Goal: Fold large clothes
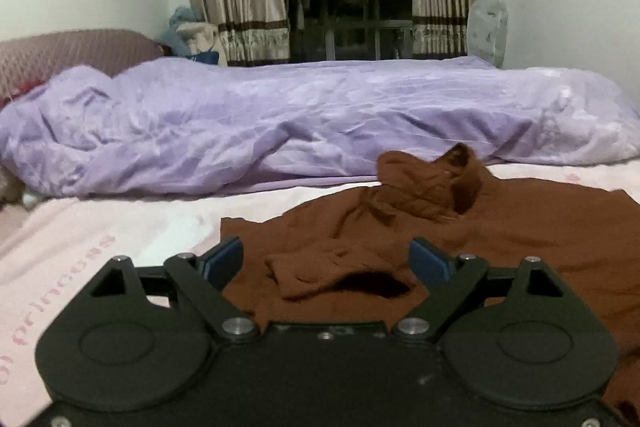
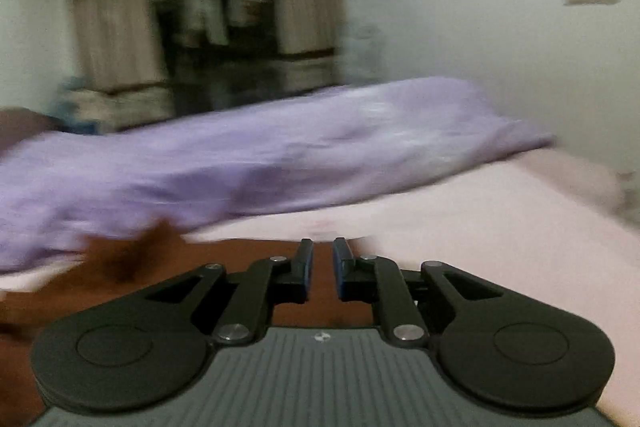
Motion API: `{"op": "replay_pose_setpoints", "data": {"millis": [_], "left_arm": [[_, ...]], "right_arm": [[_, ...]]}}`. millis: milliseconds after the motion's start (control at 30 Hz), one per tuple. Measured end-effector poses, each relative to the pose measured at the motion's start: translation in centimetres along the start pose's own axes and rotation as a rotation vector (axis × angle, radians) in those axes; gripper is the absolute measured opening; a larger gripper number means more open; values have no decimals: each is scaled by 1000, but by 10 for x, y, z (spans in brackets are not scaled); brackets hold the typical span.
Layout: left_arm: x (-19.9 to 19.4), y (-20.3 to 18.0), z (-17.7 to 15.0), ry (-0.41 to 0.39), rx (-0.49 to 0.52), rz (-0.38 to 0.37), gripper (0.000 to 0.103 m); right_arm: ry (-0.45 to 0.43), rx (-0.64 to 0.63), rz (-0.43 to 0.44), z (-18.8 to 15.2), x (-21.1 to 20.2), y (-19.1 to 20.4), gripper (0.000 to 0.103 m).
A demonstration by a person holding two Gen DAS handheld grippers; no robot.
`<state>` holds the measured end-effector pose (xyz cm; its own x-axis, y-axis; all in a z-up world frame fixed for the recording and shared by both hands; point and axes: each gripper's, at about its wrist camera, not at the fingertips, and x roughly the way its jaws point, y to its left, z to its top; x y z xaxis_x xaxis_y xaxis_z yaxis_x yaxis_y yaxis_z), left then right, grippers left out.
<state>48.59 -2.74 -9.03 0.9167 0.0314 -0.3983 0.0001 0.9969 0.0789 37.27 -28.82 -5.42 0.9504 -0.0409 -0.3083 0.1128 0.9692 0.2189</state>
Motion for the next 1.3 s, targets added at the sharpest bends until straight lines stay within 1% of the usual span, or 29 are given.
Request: {"op": "replay_pose_setpoints", "data": {"millis": [67,100,133,167,200,233,267,300,333,400,500,533,567,600,667,700,733,767,800,867,900,933,1000,1033,1067,1133,1200,1233,1300], "left_arm": [[0,-8,-8,10,-13,-19,92],[6,-11,-14,37,-17,-31,92],[16,-16,-20,67,-7,-32,92],[27,-21,-29,80,17,-6,92],[36,-26,-37,86,46,32,95],[45,-32,-45,106,79,66,95],[47,-35,-45,109,99,75,94],[44,-38,-45,86,109,86,95],[42,-38,-46,81,121,95,95],[43,-35,-48,94,123,93,95],[42,-30,-43,110,100,81,95],[38,-29,-38,122,89,92,94],[30,-27,-33,115,76,106,93],[17,-22,-27,92,58,127,93],[3,-13,-18,59,44,139,93],[-2,-6,-17,63,47,136,93],[-4,2,-16,70,51,135,93],[-6,8,-17,75,55,141,93],[-5,17,-18,80,56,155,93],[3,33,-23,105,38,184,93],[13,39,-25,119,11,185,93],[20,45,-29,130,-19,172,93],[36,49,-42,170,-39,158,95],[41,47,-51,159,-44,151,96],[43,47,-56,140,-54,154,97],[38,44,-53,114,-46,174,97],[39,40,-55,116,-26,189,98],[38,39,-55,111,-23,191,98],[36,40,-55,113,-26,190,98]], "right_arm": [[60,-4,103,-11,6,23,18],[85,-22,118,-18,12,34,18],[113,-50,125,-27,21,44,18],[158,-84,118,-39,34,55,18],[196,-113,103,-49,45,59,18],[231,-143,81,-61,59,61,17],[236,-155,75,-66,65,60,17],[230,-161,71,-63,65,63,17],[224,-179,63,-63,66,65,18],[219,-201,54,-65,68,68,18],[219,-193,62,-64,65,68,19],[217,-190,69,-62,59,67,19],[208,-196,65,-58,51,66,19],[189,-199,48,-55,38,65,21],[121,-177,3,-42,18,53,27],[96,-168,-11,-37,12,46,30],[81,-167,-22,-32,8,39,30],[65,-177,-44,-29,6,33,30],[53,-215,-81,-26,8,29,30],[86,-302,-116,-27,21,26,30],[108,-335,-127,-29,31,24,30],[126,-340,-135,-33,39,21,30],[156,-297,-137,-48,59,11,29],[152,-286,-131,-58,62,7,31],[154,-299,-141,-58,63,9,31],[143,-368,-179,-62,63,21,31],[141,-422,-209,-65,62,29,31],[141,-426,-211,-65,61,29,31],[142,-381,-184,-62,58,21,31]]}}
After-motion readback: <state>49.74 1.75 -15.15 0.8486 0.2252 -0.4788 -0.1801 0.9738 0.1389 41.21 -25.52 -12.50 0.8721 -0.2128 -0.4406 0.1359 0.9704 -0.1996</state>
